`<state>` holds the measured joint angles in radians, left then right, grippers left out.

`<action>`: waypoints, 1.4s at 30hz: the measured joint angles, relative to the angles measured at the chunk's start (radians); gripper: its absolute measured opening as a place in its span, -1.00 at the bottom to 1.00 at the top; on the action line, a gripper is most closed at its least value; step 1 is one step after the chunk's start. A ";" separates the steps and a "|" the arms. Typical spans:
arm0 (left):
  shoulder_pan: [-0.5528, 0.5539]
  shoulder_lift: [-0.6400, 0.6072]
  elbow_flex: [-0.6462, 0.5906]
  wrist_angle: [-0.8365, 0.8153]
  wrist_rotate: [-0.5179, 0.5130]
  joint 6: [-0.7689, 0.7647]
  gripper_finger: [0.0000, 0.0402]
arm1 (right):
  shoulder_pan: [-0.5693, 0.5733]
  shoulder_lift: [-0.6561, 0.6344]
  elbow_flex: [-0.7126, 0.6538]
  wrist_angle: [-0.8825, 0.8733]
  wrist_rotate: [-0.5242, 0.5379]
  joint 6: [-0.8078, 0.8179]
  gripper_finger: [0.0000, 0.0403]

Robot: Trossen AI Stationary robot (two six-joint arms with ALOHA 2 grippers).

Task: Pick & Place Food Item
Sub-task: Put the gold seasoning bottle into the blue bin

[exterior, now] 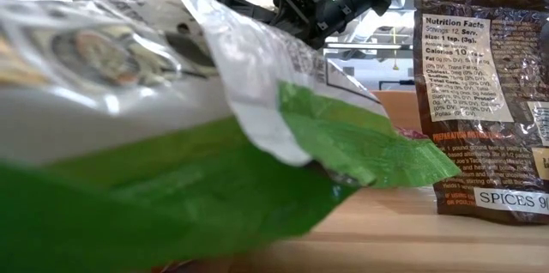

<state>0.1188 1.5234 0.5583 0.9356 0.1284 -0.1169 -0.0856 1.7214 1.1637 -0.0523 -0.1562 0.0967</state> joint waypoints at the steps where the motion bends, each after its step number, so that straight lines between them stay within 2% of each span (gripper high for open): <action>1: 0.000 0.000 0.000 0.000 0.000 0.000 0.38 | 0.000 0.000 0.000 0.000 0.000 0.000 0.42; 10: 0.000 0.000 0.000 0.000 0.000 0.000 0.37 | 0.000 0.000 0.000 0.000 0.000 0.000 0.45; 13: 0.000 0.000 0.000 0.000 -0.004 0.001 0.38 | 0.000 0.000 0.000 0.002 0.000 0.000 0.58; 18: 0.000 0.001 0.000 -0.002 -0.005 0.001 0.37 | -0.003 0.000 0.000 0.000 0.000 -0.041 0.91; 20: 0.000 0.001 0.000 -0.002 -0.005 0.001 0.37 | -0.010 0.000 0.000 -0.011 0.000 -0.042 0.96; 27: 0.002 0.001 0.000 -0.003 -0.010 0.004 0.38 | -0.044 -0.004 0.002 -0.106 -0.007 -0.045 0.85; 42: 0.001 0.000 0.000 0.006 0.001 0.000 0.36 | -0.045 -0.055 0.000 -0.170 -0.001 -0.056 0.85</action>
<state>0.1200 1.5234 0.5583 0.9413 0.1293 -0.1171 -0.1310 1.6660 1.1637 -0.2222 -0.1570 0.0406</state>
